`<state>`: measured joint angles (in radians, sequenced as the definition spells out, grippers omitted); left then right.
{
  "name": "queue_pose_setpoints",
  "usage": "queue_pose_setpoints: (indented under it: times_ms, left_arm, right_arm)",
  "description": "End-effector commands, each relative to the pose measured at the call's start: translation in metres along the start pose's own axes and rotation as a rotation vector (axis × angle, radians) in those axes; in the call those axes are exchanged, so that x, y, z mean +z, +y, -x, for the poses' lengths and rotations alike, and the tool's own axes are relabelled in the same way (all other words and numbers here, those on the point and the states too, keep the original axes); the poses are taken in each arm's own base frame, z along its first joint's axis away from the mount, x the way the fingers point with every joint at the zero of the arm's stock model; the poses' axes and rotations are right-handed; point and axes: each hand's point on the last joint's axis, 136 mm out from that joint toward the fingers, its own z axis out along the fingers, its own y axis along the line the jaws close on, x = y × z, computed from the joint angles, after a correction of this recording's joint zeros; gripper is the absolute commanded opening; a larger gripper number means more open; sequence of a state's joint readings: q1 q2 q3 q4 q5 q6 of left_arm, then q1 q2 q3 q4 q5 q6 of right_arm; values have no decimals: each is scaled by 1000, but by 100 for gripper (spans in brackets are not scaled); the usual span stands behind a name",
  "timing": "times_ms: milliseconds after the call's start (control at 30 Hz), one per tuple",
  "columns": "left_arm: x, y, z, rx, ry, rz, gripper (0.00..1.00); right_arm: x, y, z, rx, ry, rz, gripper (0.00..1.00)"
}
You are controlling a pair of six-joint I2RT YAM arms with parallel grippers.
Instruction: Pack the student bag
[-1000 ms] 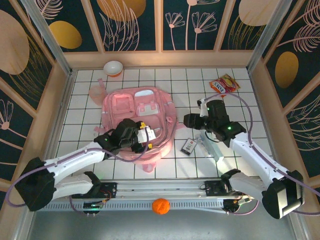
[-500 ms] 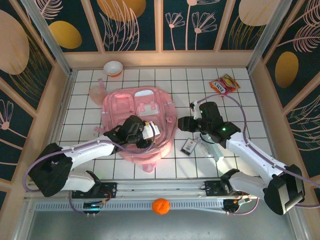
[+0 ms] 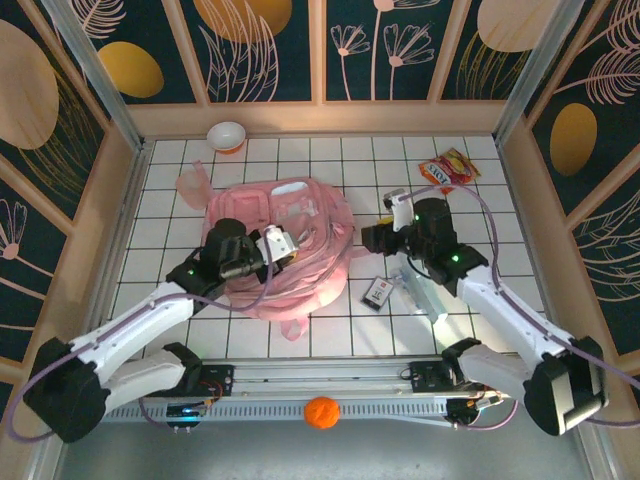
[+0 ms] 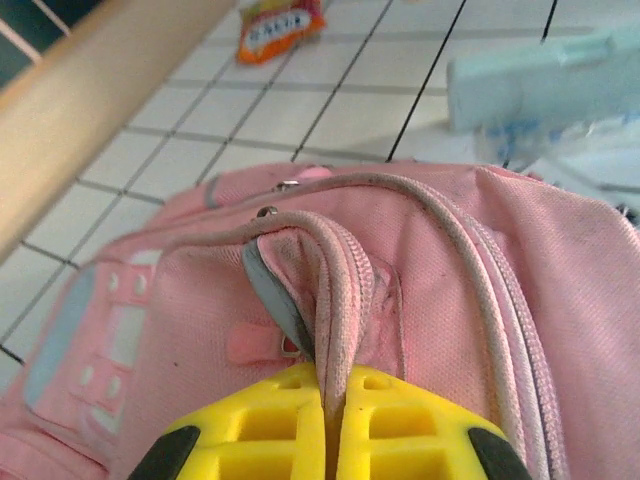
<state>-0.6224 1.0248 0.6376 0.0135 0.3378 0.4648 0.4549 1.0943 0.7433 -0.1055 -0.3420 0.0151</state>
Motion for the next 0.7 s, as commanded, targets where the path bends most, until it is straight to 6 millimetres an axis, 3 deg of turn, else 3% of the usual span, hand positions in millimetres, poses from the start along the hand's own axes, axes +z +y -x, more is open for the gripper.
queue_pose_setpoints:
  times_ms: [0, 167, 267, 500, 667]
  left_arm:
    - [-15, -17, 31, 45, -154, -94, 0]
    - [-20, -24, 22, 84, -135, -110, 0]
    - [-19, -25, 15, 102, -114, -111, 0]
    - [-18, -28, 11, 149, -103, -123, 0]
    - [-15, -27, 8, 157, -93, -126, 0]
  right_arm:
    - [14, 16, 9, -317, 28, 163, 54]
    - [43, 21, -9, -568, 171, 348, 55]
    - [51, 29, -23, -659, 220, 489, 56]
    - [64, 24, -56, -710, 346, 611, 55]
    - [71, 35, -67, -713, 376, 659, 55]
